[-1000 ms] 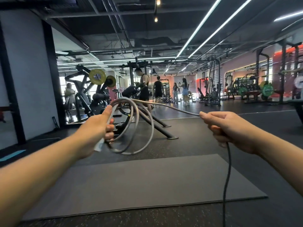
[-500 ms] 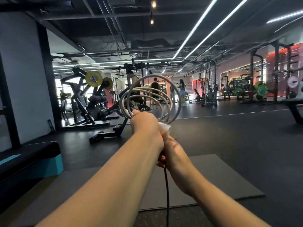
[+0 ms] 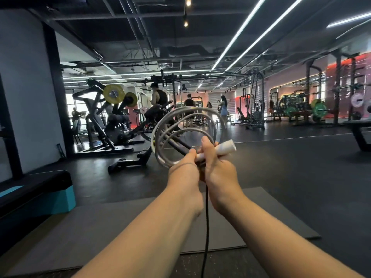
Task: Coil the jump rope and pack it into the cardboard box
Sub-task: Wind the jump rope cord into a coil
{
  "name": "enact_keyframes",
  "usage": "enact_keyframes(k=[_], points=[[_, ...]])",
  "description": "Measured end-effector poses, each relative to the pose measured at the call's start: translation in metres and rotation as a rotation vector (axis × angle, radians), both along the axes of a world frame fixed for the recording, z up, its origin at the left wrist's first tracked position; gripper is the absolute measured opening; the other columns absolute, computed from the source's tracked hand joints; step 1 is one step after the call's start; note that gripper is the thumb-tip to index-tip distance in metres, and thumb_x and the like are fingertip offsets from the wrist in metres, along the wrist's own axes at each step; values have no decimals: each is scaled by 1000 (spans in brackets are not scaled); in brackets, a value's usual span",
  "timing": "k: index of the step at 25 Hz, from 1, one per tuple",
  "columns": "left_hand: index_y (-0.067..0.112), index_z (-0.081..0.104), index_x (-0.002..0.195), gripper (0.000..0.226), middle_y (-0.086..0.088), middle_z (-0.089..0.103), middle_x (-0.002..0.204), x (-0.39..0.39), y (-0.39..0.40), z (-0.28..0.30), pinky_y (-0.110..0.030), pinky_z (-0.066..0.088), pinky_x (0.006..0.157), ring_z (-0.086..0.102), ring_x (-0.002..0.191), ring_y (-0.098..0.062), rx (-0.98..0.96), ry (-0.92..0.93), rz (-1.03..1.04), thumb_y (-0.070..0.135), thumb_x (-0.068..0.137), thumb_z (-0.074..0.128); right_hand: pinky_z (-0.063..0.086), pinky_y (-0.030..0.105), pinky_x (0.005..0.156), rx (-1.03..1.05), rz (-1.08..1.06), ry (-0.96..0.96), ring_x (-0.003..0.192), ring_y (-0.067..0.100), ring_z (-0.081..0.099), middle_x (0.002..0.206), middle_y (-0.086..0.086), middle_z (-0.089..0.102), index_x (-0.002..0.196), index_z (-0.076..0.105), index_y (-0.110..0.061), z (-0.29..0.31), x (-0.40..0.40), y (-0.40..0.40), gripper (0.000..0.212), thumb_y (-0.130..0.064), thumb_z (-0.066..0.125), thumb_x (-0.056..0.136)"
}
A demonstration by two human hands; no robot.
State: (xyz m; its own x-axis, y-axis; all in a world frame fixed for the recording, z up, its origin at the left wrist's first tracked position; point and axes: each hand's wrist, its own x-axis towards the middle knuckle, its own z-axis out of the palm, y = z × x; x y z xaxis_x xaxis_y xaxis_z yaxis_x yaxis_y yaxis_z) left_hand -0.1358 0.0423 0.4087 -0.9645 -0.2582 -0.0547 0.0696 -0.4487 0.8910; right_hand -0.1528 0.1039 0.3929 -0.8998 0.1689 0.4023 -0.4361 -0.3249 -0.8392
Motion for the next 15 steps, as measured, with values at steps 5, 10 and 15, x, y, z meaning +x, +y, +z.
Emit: enact_keyframes(k=[5, 10, 15], points=[[28, 12, 156, 122, -14, 12, 164, 15, -34, 6, -53, 30, 116, 28, 145, -35, -652, 175, 587, 28, 62, 89, 35, 13, 37, 256, 70, 96, 34, 1, 51, 64, 12, 65, 66, 60, -7, 18, -1, 25, 37, -14, 54, 101], [28, -1, 160, 113, -3, -2, 169, 39, -38, 74, -54, -3, 123, -8, 155, -26, -2253, 936, 570, 29, 72, 70, 43, 19, 49, 880, -40, 271, 45, 8, 56, 57, 3, 65, 62, 61, -9, 30, -3, 43, 38, -15, 55, 99], [27, 52, 117, 46, 2, 66, 120, 14, -23, 92, -39, 51, 92, 60, 111, -21, -2582, 681, -58, 28, 76, 74, 50, 22, 49, 1238, -54, 328, 52, 5, 62, 64, 1, 73, 75, 68, -16, 44, 4, 45, 21, -23, 64, 94]])
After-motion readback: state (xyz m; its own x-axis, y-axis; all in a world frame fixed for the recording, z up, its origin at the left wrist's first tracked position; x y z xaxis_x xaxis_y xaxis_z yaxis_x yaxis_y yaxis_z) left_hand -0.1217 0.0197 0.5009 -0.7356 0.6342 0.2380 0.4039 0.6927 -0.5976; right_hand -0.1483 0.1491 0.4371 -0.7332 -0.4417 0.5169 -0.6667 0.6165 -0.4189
